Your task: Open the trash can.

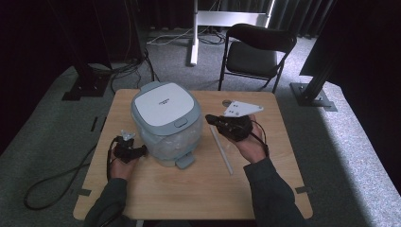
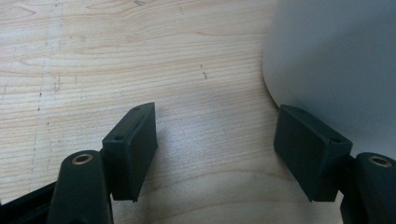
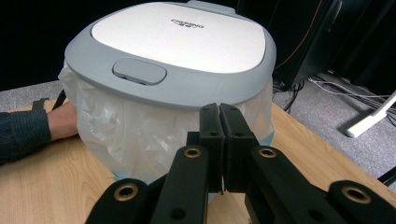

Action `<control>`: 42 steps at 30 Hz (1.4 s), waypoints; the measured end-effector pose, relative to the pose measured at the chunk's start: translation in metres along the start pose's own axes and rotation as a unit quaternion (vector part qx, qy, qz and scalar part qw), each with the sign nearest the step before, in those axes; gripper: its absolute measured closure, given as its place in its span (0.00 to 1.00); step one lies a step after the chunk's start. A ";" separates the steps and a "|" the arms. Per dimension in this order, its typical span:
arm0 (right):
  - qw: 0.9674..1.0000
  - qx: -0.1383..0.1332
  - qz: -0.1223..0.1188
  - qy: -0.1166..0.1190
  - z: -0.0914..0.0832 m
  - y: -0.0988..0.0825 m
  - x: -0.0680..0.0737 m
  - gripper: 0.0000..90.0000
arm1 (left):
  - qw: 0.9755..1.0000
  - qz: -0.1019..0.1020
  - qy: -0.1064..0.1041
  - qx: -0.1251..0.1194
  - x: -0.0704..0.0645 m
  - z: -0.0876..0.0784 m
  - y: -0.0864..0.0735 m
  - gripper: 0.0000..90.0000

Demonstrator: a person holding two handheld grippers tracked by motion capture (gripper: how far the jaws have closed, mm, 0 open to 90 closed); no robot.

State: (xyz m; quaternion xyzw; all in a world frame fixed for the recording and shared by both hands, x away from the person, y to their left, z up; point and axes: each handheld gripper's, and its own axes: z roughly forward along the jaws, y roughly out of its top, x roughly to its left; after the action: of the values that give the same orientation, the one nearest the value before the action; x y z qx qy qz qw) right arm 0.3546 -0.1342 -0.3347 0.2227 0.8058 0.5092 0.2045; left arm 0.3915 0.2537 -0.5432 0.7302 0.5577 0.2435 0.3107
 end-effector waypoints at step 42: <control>0.999 -0.007 -0.006 0.035 0.025 0.021 0.013 1.00 | 1.000 0.000 -0.001 0.000 0.000 0.000 0.000 0.34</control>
State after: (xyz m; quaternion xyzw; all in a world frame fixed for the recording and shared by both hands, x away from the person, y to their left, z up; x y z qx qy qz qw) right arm 0.3605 -0.1006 -0.3266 0.1988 0.8101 0.5212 0.1807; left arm 0.3916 0.2538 -0.5432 0.7302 0.5575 0.2430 0.3112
